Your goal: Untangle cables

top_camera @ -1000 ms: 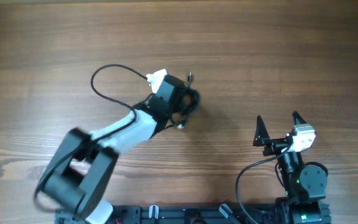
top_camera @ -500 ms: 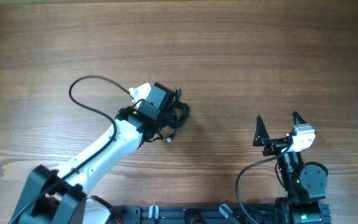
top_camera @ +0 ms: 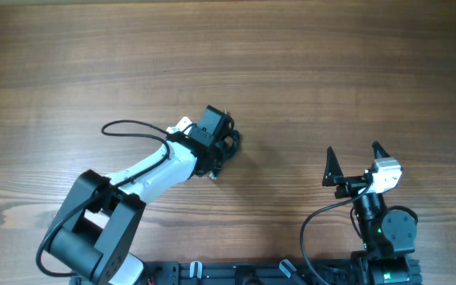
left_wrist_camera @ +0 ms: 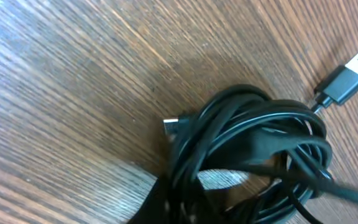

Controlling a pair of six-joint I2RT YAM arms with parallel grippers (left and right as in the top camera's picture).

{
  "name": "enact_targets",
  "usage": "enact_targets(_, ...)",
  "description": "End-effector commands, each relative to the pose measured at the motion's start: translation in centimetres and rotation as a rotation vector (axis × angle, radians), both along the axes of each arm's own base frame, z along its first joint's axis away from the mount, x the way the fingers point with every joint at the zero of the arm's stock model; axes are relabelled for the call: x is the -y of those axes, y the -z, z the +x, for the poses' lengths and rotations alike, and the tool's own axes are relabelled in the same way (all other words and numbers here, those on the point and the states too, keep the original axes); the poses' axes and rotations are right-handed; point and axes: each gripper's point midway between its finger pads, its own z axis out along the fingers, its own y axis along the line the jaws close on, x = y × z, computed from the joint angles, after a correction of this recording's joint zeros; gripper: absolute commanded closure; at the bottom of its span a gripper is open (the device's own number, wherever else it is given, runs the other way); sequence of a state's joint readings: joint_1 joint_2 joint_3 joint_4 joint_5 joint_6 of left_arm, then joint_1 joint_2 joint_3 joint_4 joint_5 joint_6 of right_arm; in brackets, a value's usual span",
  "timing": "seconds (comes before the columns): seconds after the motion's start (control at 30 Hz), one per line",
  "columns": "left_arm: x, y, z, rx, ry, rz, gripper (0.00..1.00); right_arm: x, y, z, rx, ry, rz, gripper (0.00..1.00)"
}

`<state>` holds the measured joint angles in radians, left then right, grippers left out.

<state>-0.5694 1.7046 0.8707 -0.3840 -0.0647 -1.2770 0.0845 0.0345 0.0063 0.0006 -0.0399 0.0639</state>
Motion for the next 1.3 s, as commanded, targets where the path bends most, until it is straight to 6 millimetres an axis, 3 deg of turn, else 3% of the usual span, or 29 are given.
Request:
enact_targets(0.0, -0.3, -1.9, 1.3, 0.073, 0.172, 0.032, 0.96, 0.2, -0.1, 0.0, 0.005, 0.011, 0.015, 0.00)
enact_targets(0.07, -0.8, -5.0, 3.1, 0.177, 0.289, 0.052, 0.96, 0.2, -0.1, 0.0, 0.005, 0.011, 0.015, 0.00)
enact_targets(0.13, -1.5, -9.5, 4.5, 0.305, 0.361, 0.026, 0.96, 0.2, -0.1, 0.0, 0.005, 0.011, 0.015, 0.00)
enact_targets(0.2, -3.0, -13.0, 5.0, 0.394, 0.315, 0.001, 0.96, 0.2, -0.1, 0.0, 0.005, 0.011, 0.015, 0.01)
enact_targets(0.27, -4.1, -15.1, 5.3, 0.449, 0.269, -0.015, 0.96, 0.7, -0.5, 0.1, 0.018, 0.041, 0.033, 0.00)
enact_targets(0.3, -4.3, -15.6, 5.3, 0.455, 0.232, -0.034, 0.96, -0.4, -0.4, -0.1, -0.005, -0.020, 0.168, 0.00)
enact_targets(0.4, -4.2, -15.0, 5.0, 0.372, -0.014, -0.179, 0.96, -5.3, -0.3, -1.4, -0.266, -0.270, 0.951, 0.00)
enact_targets(0.43, -4.1, -15.0, 5.0, 0.361, -0.050, -0.203, 0.96, -6.1, -0.1, -1.8, -0.357, -0.296, 1.131, 0.00)
enact_targets(0.53, -3.4, -15.0, 4.7, 0.333, -0.128, -0.262, 0.96, -5.3, 0.4, -1.2, -0.441, -0.199, 1.462, 0.00)
enact_targets(0.57, -3.1, -15.0, 4.6, 0.324, -0.145, -0.278, 0.96, -4.8, -0.3, -0.9, -0.357, -0.206, 1.337, 0.00)
enact_targets(0.6, -2.7, -15.0, 4.4, 0.322, -0.133, -0.281, 0.96, -4.8, -0.7, -0.9, -0.264, -0.244, 1.052, 0.00)
enact_targets(0.63, -2.5, -15.0, 4.3, 0.321, -0.127, -0.282, 0.96, -4.9, -0.1, -1.0, -0.273, -0.241, 0.974, 0.00)
enact_targets(0.7, -1.8, -15.0, 4.0, 0.319, -0.105, -0.285, 0.96, -5.2, 0.6, -1.0, -0.311, -0.235, 0.919, 0.01)
enact_targets(0.83, -1.8, -14.8, 3.8, 0.315, -0.106, -0.276, 0.96, -5.2, -0.1, -0.1, -0.402, -0.195, 0.754, 0.01)
enact_targets(0.9, -1.8, -14.8, 3.8, 0.314, -0.105, -0.276, 0.96, -6.6, -0.7, 0.2, -0.492, -0.256, 0.708, 0.00)
enact_targets(0.97, -1.7, -14.8, 3.8, 0.322, -0.060, -0.261, 0.96, -9.8, -2.8, 0.6, -0.568, -0.466, 0.714, 0.05)
enact_targets(1.03, -0.6, -15.0, 3.3, 0.306, 0.013, -0.304, 0.96, -12.2, -4.8, 1.1, -0.556, -0.675, 0.715, 0.27)
enact_targets(1.07, 0.2, -15.3, 2.9, 0.282, 0.058, -0.371, 0.96, -12.8, -4.8, 1.8, -0.584, -0.708, 0.773, 0.30)
enact_targets(1.1, 0.9, -15.9, 2.7, 0.285, 0.139, -0.426, 0.96, -12.9, -4.2, 2.6, -0.647, -0.689, 0.871, 0.15)
enact_targets(1.13, 0.9, -16.3, 2.8, 0.299, 0.200, -0.441, 0.96, -12.9, -3.2, 3.6, -0.740, -0.636, 1.011, 0.10)
enact_targets(1.2, -0.4, -16.4, 3.1, 0.322, 0.253, -0.433, 0.96, -13.1, -0.8, 5.2, -0.892, -0.542, 1.220, 0.11)
enact_targets(1.27, -0.6, -17.2, 3.1, 0.352, 0.339, -0.478, 0.96, -13.8, 0.6, 6.1, -0.967, -0.549, 1.308, 0.12)
